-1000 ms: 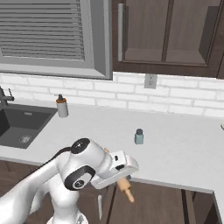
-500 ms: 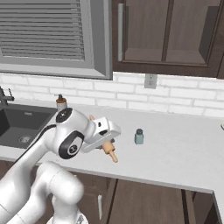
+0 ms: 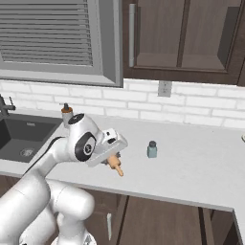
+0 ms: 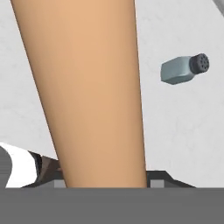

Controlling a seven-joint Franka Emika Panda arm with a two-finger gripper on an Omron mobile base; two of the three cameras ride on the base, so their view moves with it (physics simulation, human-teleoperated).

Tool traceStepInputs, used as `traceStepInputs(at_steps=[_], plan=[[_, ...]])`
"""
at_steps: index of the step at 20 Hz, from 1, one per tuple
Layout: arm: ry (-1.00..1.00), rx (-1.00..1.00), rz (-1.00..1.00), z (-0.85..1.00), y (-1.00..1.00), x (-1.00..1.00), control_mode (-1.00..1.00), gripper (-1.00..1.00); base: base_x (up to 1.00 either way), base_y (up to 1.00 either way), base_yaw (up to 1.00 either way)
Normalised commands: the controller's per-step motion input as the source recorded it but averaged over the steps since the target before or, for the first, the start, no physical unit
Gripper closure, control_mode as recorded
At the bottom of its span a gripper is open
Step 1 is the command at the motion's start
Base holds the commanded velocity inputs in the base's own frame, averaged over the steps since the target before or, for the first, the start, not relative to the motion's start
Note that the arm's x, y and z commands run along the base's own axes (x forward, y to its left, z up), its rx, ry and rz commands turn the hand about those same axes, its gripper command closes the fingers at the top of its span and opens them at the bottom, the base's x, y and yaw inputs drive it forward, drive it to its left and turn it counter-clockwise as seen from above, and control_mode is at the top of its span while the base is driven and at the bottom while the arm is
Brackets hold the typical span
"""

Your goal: Pick the rolling pin from the drawer and place it on the counter.

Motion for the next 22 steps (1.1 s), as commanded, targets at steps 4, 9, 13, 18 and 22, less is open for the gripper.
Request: traceStepInputs(at_steps=[4,9,13,18,22], plan=[[0.11,0.0,0.09,-0.64,0.02,0.3,-1.0,1.0,0.0,0.0,0.0],[0.05,-0.06,0.1,-0.8,-0.08,0.35,-1.0,1.0,0.0,0.0,0.0],[0.0,-0.01,0.0,-0.29,0.0,0.18,-1.0,-1.0,0.0,0.0,0.0],[-0.05,0.0,0.0,0.18,0.0,0.0,-1.0,-1.0,0.0,0.0,0.0],[-0.02,0.0,-0.04,0.85,0.08,0.0,-1.0,-1.0,0.0,0.0,0.0]])
